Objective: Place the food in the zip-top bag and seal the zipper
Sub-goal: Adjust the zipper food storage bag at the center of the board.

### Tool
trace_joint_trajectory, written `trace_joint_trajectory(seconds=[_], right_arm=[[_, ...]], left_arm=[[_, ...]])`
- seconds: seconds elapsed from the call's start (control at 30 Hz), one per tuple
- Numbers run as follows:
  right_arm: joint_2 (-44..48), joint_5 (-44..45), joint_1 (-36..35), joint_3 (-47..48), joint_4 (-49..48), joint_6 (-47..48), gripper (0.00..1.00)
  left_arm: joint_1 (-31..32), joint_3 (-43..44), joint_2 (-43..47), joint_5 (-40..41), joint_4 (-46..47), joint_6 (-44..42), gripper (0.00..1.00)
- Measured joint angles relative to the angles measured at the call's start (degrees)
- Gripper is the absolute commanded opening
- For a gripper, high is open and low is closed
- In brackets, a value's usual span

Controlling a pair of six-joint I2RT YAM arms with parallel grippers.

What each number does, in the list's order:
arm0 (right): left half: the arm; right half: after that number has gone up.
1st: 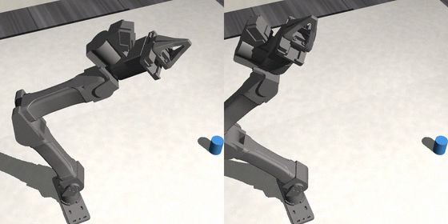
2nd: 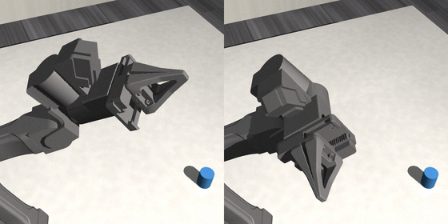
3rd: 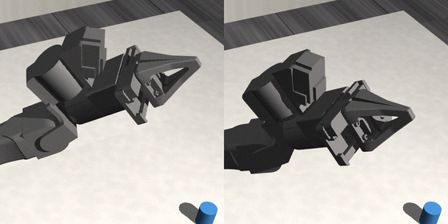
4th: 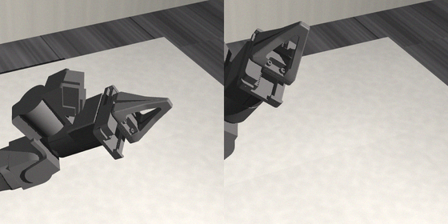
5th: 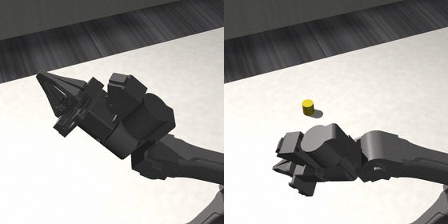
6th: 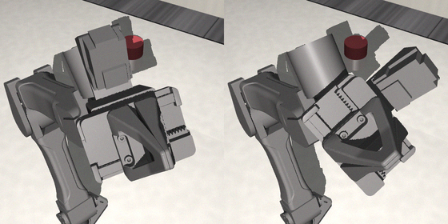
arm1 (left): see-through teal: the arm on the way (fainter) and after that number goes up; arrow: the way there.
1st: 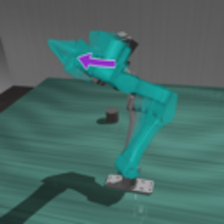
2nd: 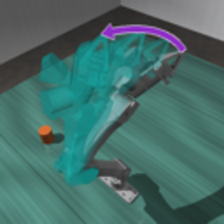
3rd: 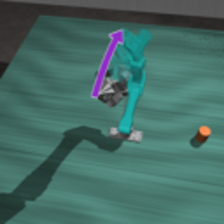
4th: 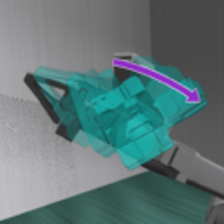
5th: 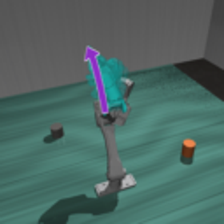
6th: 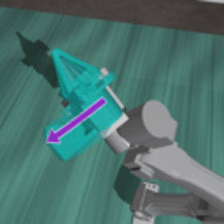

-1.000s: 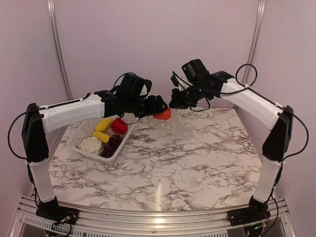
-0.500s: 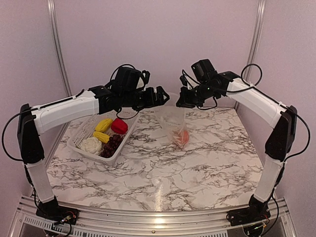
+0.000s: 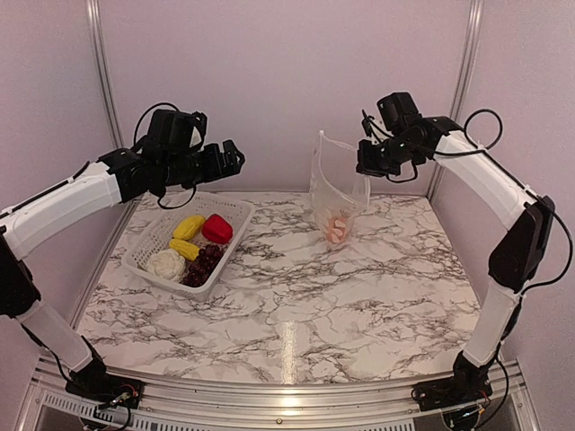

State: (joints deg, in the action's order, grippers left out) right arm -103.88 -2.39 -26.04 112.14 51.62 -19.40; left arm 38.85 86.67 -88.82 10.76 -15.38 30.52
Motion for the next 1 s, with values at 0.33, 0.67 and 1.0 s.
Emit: trace_joint_trajectory(seconds=[0.33, 0.67, 1.0], right_arm=[[2.2, -0.4, 0.0, -5.7, -3.2, 0.8, 0.0], [1.7, -4.4, -1.2, -13.9, -6.7, 0.4, 0.0], [1.7, -6.1, -3.0, -13.9, -8.1, 0.7, 0.0]], left_arm=[[-0.2, -2.0, 0.8, 10.4, -15.5, -4.9, 0.99], [-0.4, -12.3, 5.9, 14.7, -19.8, -4.0, 0.99], [-1.9, -15.3, 6.5, 18.6, -25.6, -3.4, 0.95]])
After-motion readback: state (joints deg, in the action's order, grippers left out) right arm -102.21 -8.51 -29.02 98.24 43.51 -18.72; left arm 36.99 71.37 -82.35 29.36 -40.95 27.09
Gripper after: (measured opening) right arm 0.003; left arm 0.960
